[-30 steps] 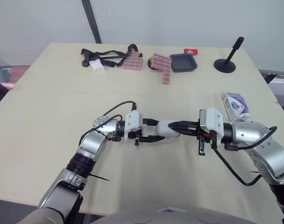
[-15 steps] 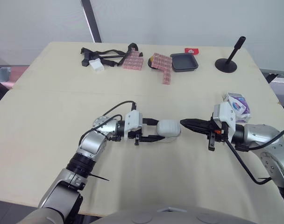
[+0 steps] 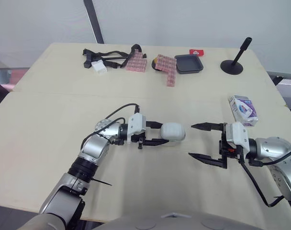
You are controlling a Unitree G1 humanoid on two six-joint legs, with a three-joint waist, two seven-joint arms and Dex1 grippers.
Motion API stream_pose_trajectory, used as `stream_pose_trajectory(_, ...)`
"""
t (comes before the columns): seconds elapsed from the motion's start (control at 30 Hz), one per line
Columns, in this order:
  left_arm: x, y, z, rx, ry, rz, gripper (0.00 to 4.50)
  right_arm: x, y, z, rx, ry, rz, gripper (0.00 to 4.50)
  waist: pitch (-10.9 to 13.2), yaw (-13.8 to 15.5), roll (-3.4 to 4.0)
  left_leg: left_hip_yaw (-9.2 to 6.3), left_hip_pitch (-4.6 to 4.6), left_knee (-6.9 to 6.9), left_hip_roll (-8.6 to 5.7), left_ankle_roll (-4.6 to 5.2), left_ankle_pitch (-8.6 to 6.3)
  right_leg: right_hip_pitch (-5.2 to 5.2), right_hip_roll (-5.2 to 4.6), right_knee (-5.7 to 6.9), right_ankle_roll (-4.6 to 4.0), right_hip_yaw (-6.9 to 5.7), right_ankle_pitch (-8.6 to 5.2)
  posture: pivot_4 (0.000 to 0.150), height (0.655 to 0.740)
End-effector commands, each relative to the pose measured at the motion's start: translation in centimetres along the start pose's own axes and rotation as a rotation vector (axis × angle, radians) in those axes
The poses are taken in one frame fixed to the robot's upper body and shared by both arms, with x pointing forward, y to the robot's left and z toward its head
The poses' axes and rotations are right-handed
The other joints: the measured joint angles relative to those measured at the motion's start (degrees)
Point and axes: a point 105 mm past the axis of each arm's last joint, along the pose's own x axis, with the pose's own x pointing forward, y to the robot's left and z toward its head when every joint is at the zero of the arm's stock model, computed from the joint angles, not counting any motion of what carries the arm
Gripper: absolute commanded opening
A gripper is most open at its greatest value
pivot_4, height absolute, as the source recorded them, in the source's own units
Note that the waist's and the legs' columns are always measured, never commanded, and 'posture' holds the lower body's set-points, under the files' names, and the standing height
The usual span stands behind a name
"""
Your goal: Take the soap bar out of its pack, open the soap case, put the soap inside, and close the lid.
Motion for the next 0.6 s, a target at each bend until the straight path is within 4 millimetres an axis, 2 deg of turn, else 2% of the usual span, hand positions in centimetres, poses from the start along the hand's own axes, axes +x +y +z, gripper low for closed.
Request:
stream_pose_trajectory(0.03,-0.5,0.4,0.3,-0.012,-0.002,0.031,1.87,-0.7,-0.3,0.7,-0.034,-0.030,-0.018,4.48,0.00,0.00,0.00,0.00,0.00,0.00,0.00,0.00,0.00,0.00,0.00,0.00,0.00,0.00,0.00,0.150,0.7400)
stream_pose_trajectory(0.27,-0.9,1.2,0.7,-0.230,-0.023,0.095,1.87,-1.0,-0.4,0.4,-0.036,-0.030,-0.032,4.48,0.00,-0.09,0.00,0.00,-0.06,0.00,0.00,0.01,0.00,-0.08,0.00,0.02,-0.01,-0.01,-0.01,0.150,0.7400)
stream_pose_trajectory(0.6,-1.7,0.4,1.3,-0.750,0.037,0.033,1.87,-1.0,-0.4,0.7,-0.015,-0.060,-0.028,4.48,0.00,0.07,0.01,0.00,-0.39,0.04,-0.01,0.00,0.01,-0.39,0.02,0.04,-0.01,-0.01,0.00,0.150,0.7400)
